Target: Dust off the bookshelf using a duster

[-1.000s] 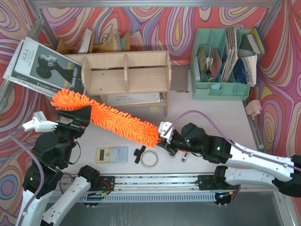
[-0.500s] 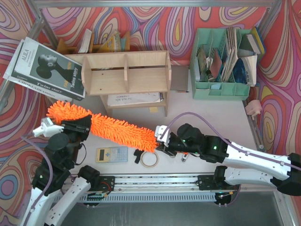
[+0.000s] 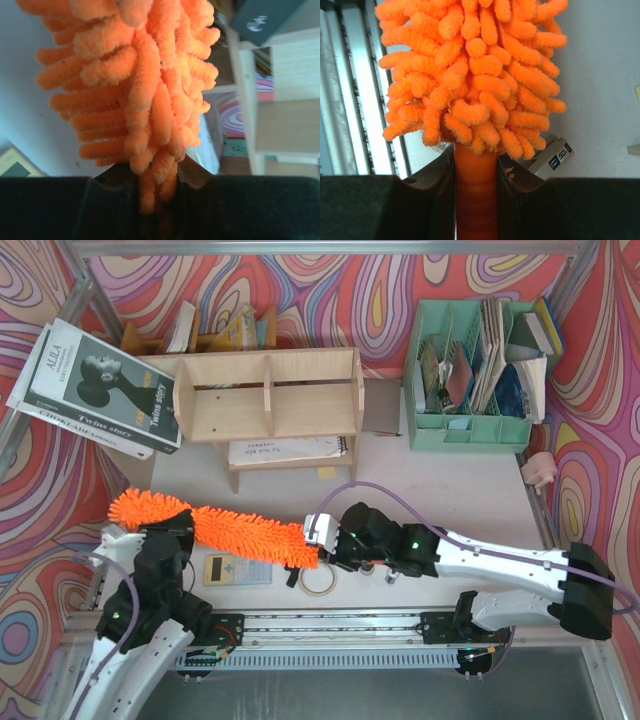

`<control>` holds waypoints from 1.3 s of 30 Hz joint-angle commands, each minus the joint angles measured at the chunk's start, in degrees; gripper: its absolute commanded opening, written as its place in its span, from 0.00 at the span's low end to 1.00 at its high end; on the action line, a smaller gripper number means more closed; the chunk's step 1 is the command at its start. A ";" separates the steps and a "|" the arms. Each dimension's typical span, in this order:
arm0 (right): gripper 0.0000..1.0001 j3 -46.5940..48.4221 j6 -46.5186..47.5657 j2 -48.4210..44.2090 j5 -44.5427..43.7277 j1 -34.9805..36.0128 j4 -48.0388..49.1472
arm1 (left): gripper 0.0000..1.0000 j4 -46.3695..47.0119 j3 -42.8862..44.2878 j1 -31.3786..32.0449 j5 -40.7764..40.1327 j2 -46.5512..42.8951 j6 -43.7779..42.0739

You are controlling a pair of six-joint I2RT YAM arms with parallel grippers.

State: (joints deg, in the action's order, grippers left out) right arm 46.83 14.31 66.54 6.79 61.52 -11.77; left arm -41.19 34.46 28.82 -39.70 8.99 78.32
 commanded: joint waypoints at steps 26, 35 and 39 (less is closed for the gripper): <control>0.53 2.51 2.21 26.79 2.88 -14.78 33.41 | 0.22 25.37 -19.17 -0.09 -22.14 23.70 13.69; 0.99 2.93 3.81 25.08 4.69 -14.89 30.91 | 0.25 30.99 -19.01 -0.24 -23.54 30.16 14.00; 0.99 2.12 3.55 22.52 4.53 -14.87 29.83 | 0.27 33.15 -18.86 -0.25 -23.75 33.40 14.44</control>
State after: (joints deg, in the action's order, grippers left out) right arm 48.25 18.00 92.55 11.35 46.52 17.26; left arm -11.20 16.23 28.49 -60.99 40.25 92.82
